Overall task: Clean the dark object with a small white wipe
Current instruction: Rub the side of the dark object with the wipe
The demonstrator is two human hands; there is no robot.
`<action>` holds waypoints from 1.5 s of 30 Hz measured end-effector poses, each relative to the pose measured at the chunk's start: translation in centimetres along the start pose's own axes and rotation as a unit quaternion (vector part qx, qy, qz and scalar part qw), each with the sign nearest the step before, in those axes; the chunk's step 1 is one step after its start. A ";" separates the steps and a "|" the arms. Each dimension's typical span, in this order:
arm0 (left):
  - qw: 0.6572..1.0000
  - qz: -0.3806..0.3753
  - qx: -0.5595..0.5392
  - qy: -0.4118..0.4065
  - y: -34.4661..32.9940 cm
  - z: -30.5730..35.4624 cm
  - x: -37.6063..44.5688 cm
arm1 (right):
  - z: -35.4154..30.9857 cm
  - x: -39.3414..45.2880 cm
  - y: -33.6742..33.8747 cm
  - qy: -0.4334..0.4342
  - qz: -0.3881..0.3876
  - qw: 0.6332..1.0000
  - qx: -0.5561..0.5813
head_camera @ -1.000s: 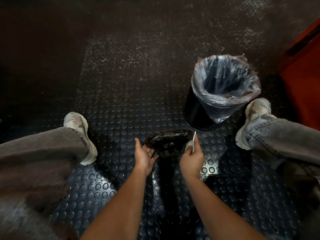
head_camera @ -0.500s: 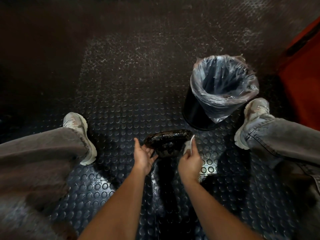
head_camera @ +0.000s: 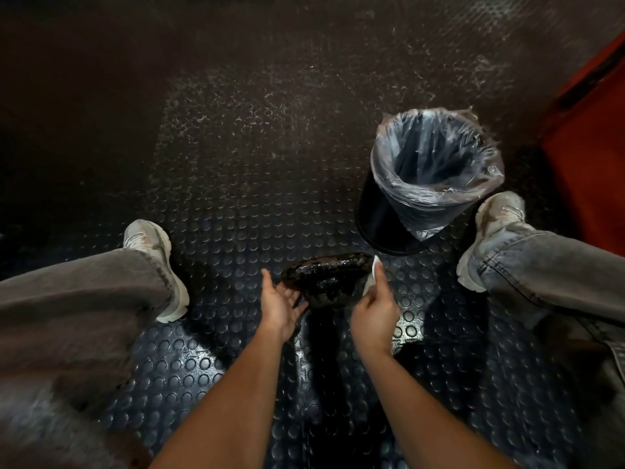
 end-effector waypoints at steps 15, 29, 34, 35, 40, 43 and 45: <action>1.000 0.003 0.004 -0.001 -0.6 0.4 -0.5 | 0.1 0.6 0.7 -0.012 -0.015 1.000 0.004; 1.000 0.003 0.002 0.004 -0.1 0.3 -0.2 | 0.0 1.9 2.1 -0.049 0.007 0.998 0.049; 1.000 0.002 0.009 0.001 -0.1 0.3 -0.1 | 2.1 1.3 -0.2 -0.151 -0.040 0.979 0.134; 1.000 0.000 0.010 0.002 -0.1 0.4 -0.2 | 2.1 2.0 -0.5 -0.169 -0.046 0.972 0.155; 1.000 -0.003 0.013 0.000 -0.2 0.5 -0.4 | 0.1 4.1 1.6 -0.123 -0.035 0.980 0.153; 1.000 -0.001 0.011 0.002 -0.3 0.4 -0.5 | 0.0 2.0 2.3 -0.046 -0.006 0.996 0.082; 1.000 0.001 0.010 0.002 -0.3 0.4 -0.5 | 0.9 0.2 1.7 -0.060 -0.008 0.996 0.071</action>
Point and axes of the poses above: each hand's wrist, its own x-axis towards the middle knuckle, its own y-axis out of the back of the hand, z = x × y, the point moved 4 cm from there along x, towards the middle knuckle, and after that the axes turned 13 degrees about -z, right-handed, at the moved point
